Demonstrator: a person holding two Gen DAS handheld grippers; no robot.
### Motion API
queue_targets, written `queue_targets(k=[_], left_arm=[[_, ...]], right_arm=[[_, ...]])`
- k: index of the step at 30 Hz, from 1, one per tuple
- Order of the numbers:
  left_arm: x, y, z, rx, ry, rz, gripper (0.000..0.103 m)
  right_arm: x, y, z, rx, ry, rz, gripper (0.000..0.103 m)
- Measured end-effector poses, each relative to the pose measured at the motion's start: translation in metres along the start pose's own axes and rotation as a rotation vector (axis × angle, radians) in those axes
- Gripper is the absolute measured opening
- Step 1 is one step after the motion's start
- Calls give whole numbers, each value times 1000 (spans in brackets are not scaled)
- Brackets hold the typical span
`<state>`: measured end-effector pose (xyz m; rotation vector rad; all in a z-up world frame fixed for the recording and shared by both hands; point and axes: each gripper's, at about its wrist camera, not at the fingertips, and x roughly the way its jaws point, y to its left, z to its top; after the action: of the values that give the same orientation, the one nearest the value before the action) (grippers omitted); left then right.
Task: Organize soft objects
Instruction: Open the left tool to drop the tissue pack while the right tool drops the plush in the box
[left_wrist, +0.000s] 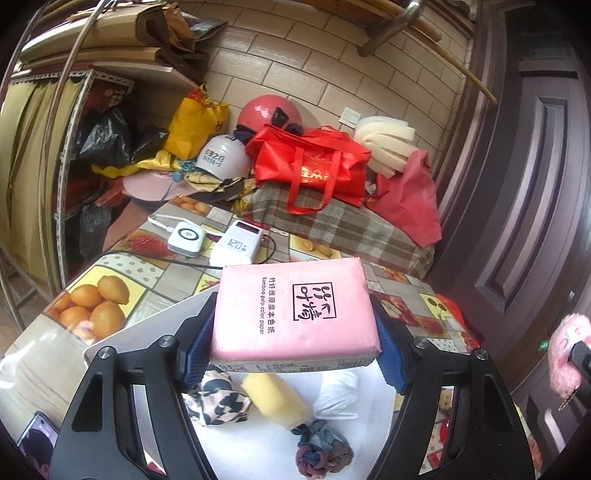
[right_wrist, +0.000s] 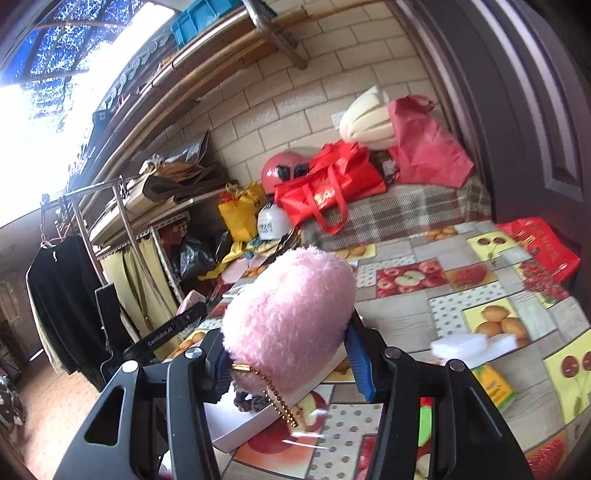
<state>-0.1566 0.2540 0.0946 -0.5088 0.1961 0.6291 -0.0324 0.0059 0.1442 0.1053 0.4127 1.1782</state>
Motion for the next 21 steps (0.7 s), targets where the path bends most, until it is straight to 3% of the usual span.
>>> queue_targets(k=[10, 17, 19, 21], left_arm=[[19, 32, -5, -102, 66, 123, 75], [21, 48, -7, -159, 71, 207, 79], [19, 50, -8, -157, 57, 222, 80], [17, 45, -8, -129, 31, 258, 89]], right_arm=[[129, 18, -39, 65, 284, 51, 52], [170, 12, -52, 109, 314, 22, 54], [177, 11, -50, 122, 314, 39, 59], [178, 12, -50, 120, 308, 48, 92]])
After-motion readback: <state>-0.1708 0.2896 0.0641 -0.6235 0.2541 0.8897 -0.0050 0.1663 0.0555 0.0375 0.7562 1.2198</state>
